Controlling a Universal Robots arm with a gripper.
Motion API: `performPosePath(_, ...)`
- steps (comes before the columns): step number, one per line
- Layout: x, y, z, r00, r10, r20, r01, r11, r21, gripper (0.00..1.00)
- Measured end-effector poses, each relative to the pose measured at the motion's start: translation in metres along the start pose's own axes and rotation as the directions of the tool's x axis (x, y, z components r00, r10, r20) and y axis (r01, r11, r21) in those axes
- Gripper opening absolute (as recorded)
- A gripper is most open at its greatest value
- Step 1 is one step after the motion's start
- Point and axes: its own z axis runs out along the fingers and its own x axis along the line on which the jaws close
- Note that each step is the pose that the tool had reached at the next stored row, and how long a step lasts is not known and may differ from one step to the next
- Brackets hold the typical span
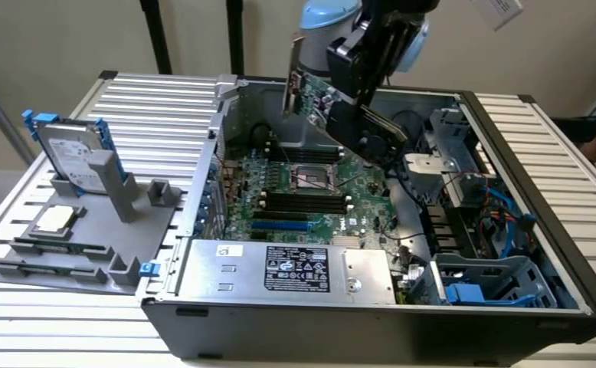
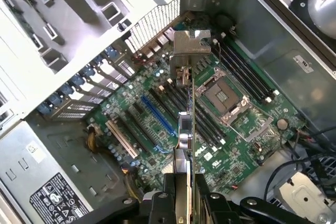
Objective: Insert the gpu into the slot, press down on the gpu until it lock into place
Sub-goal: 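Insert the gpu into the slot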
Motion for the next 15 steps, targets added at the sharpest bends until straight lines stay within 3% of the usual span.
performPosePath(1,0.0,0.0,0.0,0.9999,-0.013,0.0013,0.013,0.9999,-0.0018,0.26)
performPosePath(3,0.0,-0.0001,0.0,0.9993,-0.037,0.0097,0.038,0.9992,-0.0102,0.26)
performPosePath(7,0.0,0.0,0.0003,0.9961,-0.076,0.0463,0.077,0.9961,-0.0411,0.26)
performPosePath(9,0.0,-0.0001,0.0008,0.9932,-0.1,0.0591,0.103,0.9933,-0.0519,0.26)
performPosePath(11,0.0,-0.0001,0.0018,0.9894,-0.131,0.0623,0.134,0.9894,-0.0556,0.26)
performPosePath(15,-0.0001,-0.0003,0.0034,0.9777,-0.202,0.0575,0.205,0.9771,-0.0561,0.26)
